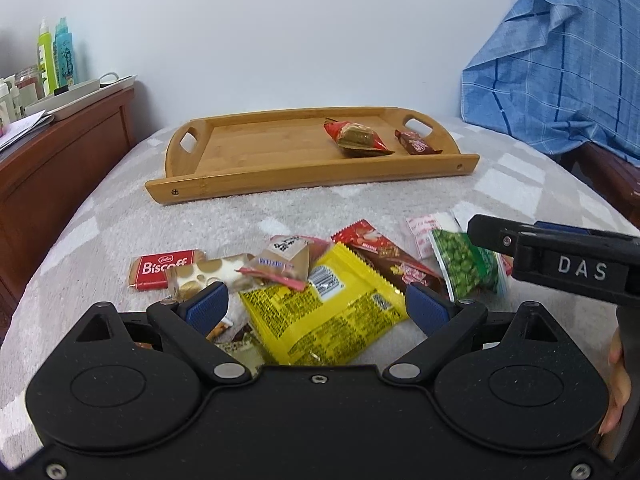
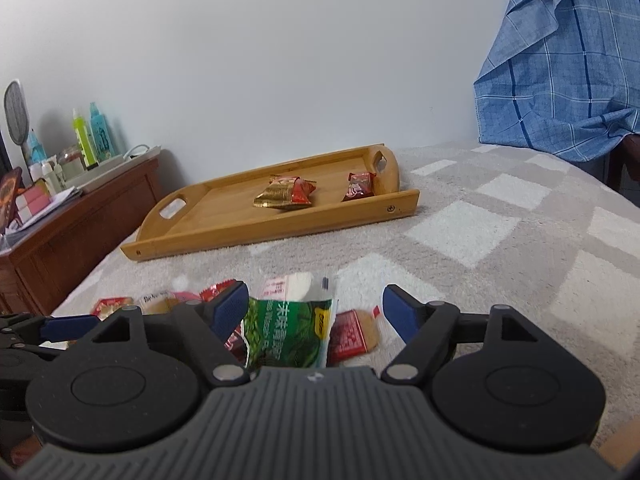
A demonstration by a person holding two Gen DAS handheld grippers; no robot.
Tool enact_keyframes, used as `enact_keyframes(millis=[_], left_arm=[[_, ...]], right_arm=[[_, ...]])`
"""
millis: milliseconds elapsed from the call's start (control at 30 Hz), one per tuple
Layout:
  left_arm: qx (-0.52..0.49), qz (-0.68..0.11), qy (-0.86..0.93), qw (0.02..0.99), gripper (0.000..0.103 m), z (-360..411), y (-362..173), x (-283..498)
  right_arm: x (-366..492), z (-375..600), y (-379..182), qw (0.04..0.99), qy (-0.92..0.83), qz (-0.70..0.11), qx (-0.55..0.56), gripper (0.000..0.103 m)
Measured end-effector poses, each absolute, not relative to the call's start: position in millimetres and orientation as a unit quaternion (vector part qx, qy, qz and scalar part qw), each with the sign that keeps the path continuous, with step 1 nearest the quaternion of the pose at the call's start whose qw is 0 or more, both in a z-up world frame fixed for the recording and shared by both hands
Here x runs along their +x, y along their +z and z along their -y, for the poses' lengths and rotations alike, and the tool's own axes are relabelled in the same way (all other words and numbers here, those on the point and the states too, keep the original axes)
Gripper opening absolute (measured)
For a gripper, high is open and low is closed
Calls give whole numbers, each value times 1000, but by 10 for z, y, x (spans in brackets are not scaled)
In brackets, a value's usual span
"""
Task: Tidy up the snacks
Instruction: 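Move both tools back to the snack pile, then grasp the yellow wafer packet with the left tool while the right tool grasps the green pea bag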
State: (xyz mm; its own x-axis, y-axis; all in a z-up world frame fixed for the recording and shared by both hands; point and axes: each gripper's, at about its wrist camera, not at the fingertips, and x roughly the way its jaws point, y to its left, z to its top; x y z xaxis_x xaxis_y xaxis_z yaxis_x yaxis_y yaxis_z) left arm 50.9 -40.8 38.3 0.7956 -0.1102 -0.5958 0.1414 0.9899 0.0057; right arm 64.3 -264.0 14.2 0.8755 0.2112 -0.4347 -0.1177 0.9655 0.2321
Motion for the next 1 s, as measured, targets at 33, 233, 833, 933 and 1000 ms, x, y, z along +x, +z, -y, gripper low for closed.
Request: enact_keyframes(millis=[33,233,833,933,1000], left_arm=[[28,-312,-69,947,95,404,368,495],[49,-304,-84,948,94,416,315,412],[88,-299,-93,946,90,501,218,524],[98,-293,-97,946,91,529,197,526],[104,-290,-97,946,92,551,184,522]], right_arm=[[635,2632,137,964,83,-235,97,85],[617,2585,120,964,84,-237,84,85],[714,2520,52,954,100,-269,90,80],[723,2512,43,952,103,-274,88,73],[722,2502,38,951,107,-276,87,68]])
